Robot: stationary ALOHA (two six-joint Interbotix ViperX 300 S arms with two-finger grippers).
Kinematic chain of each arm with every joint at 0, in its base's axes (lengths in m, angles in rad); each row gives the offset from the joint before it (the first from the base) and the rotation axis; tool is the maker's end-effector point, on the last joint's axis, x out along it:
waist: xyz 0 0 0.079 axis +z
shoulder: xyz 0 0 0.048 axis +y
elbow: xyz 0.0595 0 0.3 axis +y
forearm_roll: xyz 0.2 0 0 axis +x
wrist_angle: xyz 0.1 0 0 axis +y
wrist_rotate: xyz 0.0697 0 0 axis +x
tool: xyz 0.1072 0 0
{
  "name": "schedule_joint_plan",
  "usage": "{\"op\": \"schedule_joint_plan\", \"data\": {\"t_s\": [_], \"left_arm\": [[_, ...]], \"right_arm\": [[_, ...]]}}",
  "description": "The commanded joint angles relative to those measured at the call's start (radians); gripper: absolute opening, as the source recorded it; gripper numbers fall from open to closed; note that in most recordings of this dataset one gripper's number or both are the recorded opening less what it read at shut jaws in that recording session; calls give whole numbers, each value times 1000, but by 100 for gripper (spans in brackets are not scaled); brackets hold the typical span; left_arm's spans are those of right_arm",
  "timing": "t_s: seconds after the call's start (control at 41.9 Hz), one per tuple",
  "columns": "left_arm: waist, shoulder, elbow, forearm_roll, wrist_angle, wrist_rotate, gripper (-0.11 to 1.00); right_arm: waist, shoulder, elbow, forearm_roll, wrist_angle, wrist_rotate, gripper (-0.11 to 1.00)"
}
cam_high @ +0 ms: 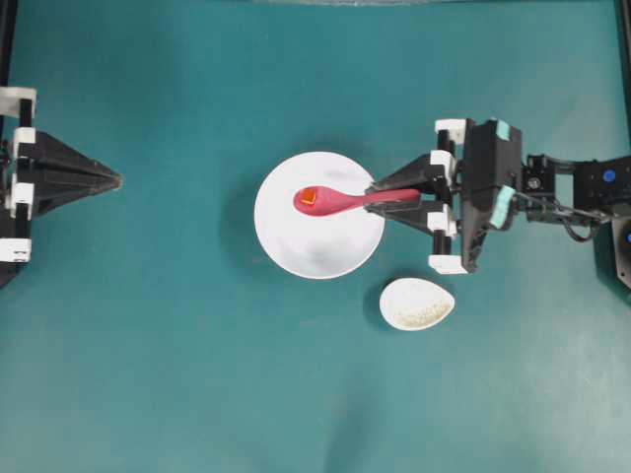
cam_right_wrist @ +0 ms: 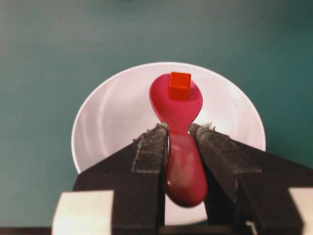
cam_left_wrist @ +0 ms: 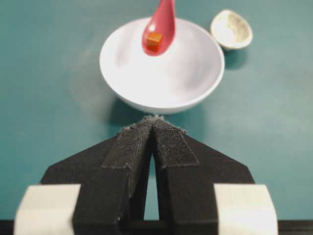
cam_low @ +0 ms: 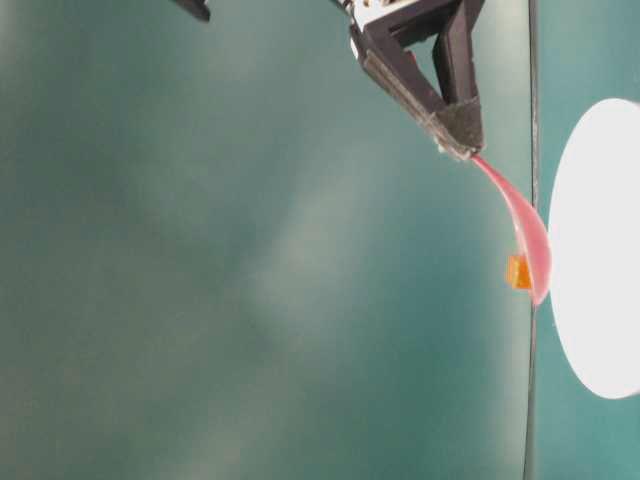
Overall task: Grip the spoon and scoop the red block from the bowl with right arm.
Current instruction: 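Hold the loaded spoon steady above the bowl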
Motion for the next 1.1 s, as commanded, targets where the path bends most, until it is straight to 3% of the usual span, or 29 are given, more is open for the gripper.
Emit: {"op": "schedule_joint_plan", "data": {"t_s": [0.0, 0.334, 1.074], "left_arm": [[3, -5, -20, 0, 12, -6, 1], [3, -5, -20, 0, 67, -17, 1], [3, 18, -17, 2, 69, 0, 1]], "right_arm": [[5, 2, 9, 2, -46, -2, 25], [34, 48, 25, 3, -149, -2, 24], [14, 17, 17, 2, -181, -9, 24]]}}
